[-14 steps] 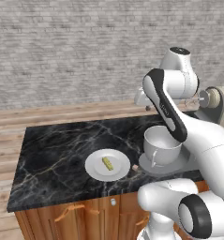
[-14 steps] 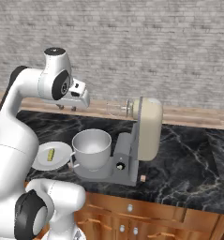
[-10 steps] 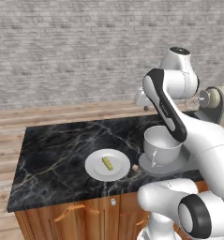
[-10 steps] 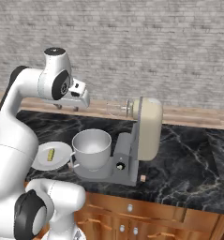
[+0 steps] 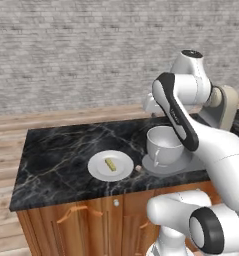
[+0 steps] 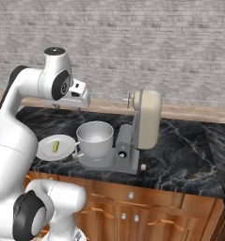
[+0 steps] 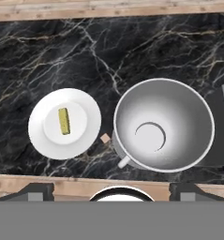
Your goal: Add butter and sugar cubes to the stand mixer bowl and then turn on the stand mixer to begin making frosting.
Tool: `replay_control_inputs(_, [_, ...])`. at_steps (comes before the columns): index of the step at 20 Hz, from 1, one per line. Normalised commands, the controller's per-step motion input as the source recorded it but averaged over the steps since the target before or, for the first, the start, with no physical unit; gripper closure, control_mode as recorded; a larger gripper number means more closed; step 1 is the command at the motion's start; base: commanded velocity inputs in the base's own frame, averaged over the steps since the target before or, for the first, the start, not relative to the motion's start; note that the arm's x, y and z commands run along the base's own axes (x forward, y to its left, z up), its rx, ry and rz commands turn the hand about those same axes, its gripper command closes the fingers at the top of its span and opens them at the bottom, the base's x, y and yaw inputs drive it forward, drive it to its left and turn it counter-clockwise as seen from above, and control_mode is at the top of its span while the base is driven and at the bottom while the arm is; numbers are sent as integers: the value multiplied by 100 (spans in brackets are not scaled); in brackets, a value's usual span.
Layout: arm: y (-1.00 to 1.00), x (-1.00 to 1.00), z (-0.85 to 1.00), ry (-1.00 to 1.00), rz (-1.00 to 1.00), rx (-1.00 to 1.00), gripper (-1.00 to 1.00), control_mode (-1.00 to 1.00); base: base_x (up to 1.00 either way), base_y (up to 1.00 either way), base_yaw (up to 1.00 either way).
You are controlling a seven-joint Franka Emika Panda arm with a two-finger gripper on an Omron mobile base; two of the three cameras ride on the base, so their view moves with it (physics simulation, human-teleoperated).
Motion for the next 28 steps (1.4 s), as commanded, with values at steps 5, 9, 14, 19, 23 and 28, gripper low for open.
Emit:
replay_control_inputs(5, [0,0,0,0,0,0,-100,100,-1,-33,0])
replay_control_inputs(9, [0,0,0,0,0,0,-100,100,0,-54,0])
replay_control_inputs(14, [0,0,0,0,0,0,-100,100,0,-38,0])
replay_control_inputs(19, [0,0,0,0,0,0,-100,100,0,-18,0])
replay_control_inputs(23, [-4,0,0,0,0,0,-100,-100,0,0,0])
replay_control_inputs(28, [0,0,0,0,0,0,-100,-100,0,0,0])
